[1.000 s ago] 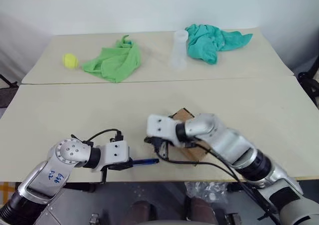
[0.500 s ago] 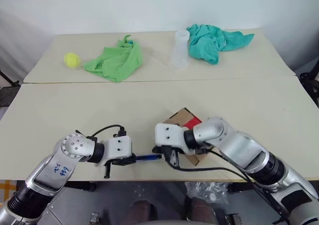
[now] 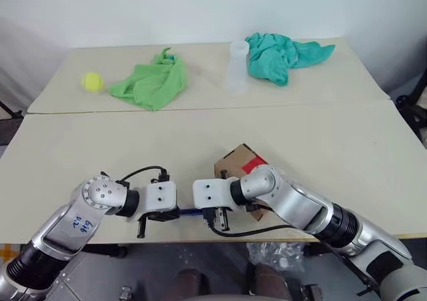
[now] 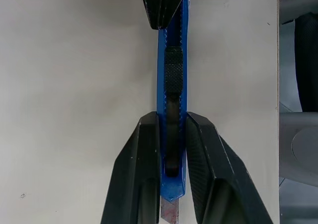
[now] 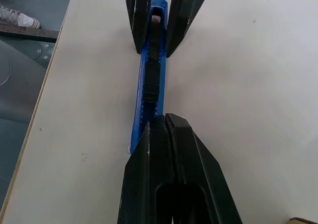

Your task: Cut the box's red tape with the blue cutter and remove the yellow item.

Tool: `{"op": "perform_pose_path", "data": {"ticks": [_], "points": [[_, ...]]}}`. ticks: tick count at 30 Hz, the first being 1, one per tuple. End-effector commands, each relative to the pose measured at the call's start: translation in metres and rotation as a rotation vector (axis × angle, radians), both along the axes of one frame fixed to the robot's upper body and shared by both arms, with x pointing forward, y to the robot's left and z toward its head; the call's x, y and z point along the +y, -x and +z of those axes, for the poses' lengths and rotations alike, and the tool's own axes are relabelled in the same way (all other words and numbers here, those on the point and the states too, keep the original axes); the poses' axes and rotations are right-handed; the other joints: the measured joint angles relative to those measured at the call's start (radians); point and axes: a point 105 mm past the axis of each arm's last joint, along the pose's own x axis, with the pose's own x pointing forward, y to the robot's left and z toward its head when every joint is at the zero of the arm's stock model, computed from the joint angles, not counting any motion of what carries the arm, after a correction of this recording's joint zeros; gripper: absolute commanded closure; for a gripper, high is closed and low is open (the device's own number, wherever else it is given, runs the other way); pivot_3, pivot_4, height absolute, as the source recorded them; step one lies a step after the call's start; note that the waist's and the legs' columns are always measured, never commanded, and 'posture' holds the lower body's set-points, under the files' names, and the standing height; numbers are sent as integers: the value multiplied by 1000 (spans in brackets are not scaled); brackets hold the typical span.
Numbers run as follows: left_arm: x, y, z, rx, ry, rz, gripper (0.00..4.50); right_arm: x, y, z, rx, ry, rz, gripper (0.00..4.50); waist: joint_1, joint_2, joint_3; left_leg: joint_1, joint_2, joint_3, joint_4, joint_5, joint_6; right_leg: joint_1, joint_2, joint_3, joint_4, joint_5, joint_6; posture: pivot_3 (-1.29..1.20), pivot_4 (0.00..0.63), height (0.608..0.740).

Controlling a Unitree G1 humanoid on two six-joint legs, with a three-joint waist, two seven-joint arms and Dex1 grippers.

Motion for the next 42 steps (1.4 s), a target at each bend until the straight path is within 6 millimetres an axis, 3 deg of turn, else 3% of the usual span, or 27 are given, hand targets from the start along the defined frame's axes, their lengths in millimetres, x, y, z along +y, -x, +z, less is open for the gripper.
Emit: {"op": "perform_pose_path", "data": {"ticks": [1, 11, 22, 27, 33, 35, 37, 39, 42], "points": [[19, 17, -46, 164, -121, 94, 4063, 3, 4, -1, 17, -9, 25, 4472, 0, 0, 0, 0, 0, 0, 0, 0, 0, 0, 0, 0, 0, 0, 0, 0, 150, 740], [18, 17, -48, 169, -120, 101, 4063, 17, 16, -1, 30, -26, 84, 4472, 0, 0, 0, 0, 0, 0, -3, 0, 0, 0, 0, 0, -1, -1, -1, 0, 150, 740], [17, 15, -47, 154, -102, 114, 4063, 24, 12, -2, 26, -46, 70, 4472, 0, 0, 0, 0, 0, -1, -3, 0, -1, 0, 0, 0, -1, -1, -1, 0, 150, 740], [17, -6, -27, 10, 22, 162, 4063, 0, -5, 41, 64, -188, -57, 4472, 7, 0, 1, -1, 0, -2, -3, 0, -1, 0, -1, 1, -1, -1, -1, 0, 150, 740], [37, -43, 5, -287, 106, 207, 4063, -58, -22, 88, 149, -311, -231, 4472, 17, -7, 5, -6, 0, -7, -3, 2, 0, -1, -8, -1, -7, 1, -2, 0, 150, 740], [42, -54, 12, -350, 110, 222, 4063, -69, -24, 96, 166, -327, -268, 3899, 14, -10, 8, -14, 0, -7, -3, 5, -2, -7, -8, -3, -6, 2, -3, 0, 150, 740], [40, -76, 45, -517, 208, 233, 4063, -90, -44, 117, 137, -394, -399, 3231, 6, -13, 11, -18, 1, -7, -3, 9, -1, -12, -6, -4, -4, 3, -5, 0, 150, 740], [30, -88, 74, -643, 310, 188, 4063, -105, -57, 131, 119, -427, -487, 2547, 2, -20, 18, -23, 1, -6, -3, 11, 0, -18, 1, -4, 0, 3, -6, 0, 150, 740], [12, -97, 96, -759, 371, 72, 4063, -112, -69, 148, 126, -463, -562, 1492, -1, -23, 19, -34, 2, -6, -2, 15, -1, -28, 3, -6, 3, 6, -8, 0, 150, 740]]}}
